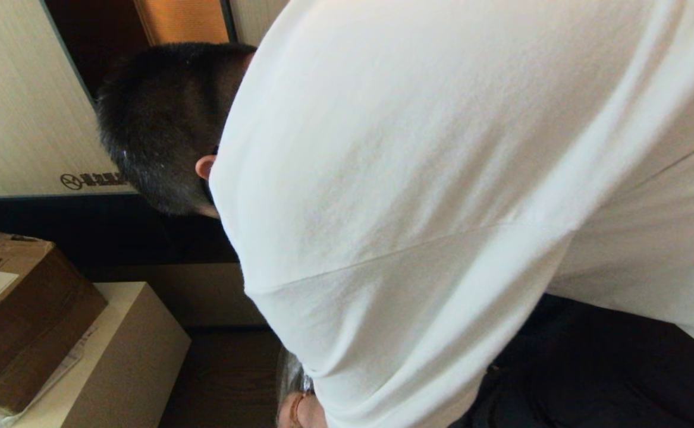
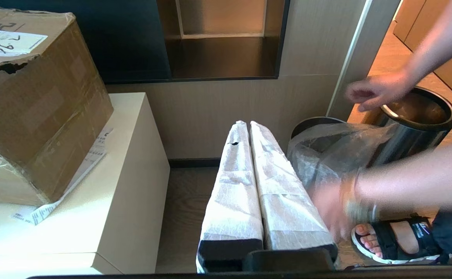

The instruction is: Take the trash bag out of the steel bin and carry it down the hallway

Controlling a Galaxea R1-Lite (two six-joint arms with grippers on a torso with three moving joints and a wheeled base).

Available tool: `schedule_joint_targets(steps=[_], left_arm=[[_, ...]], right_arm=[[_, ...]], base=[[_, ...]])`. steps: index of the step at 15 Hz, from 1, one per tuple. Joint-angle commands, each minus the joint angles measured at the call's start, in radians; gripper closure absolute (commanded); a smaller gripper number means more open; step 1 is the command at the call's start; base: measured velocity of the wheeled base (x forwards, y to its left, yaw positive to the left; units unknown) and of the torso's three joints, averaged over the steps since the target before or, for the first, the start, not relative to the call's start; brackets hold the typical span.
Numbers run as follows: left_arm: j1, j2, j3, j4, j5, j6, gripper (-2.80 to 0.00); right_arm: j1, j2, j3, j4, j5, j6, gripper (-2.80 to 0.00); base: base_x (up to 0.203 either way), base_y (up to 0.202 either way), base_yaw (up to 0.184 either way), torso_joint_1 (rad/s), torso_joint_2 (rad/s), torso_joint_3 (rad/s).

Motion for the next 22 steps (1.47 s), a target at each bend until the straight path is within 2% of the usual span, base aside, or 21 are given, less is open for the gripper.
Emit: schedule_joint_targets(steps=[1,22], left_arm=[[0.000,0.000,0.011,-0.001,0.000,-0.002,0.00],[0.000,0.000,0.011,-0.001,0.000,-0.001,0.00]], right_arm=[[0.000,0.001,0.000,0.000,-0.001,0.000,0.00],[0.000,0.001,0.000,0.000,-0.001,0.000,0.00]], base=[[0.000,0.000,0.000,0.000,0.00,0.000],[0.000,0.000,0.000,0.000,0.00,0.000]])
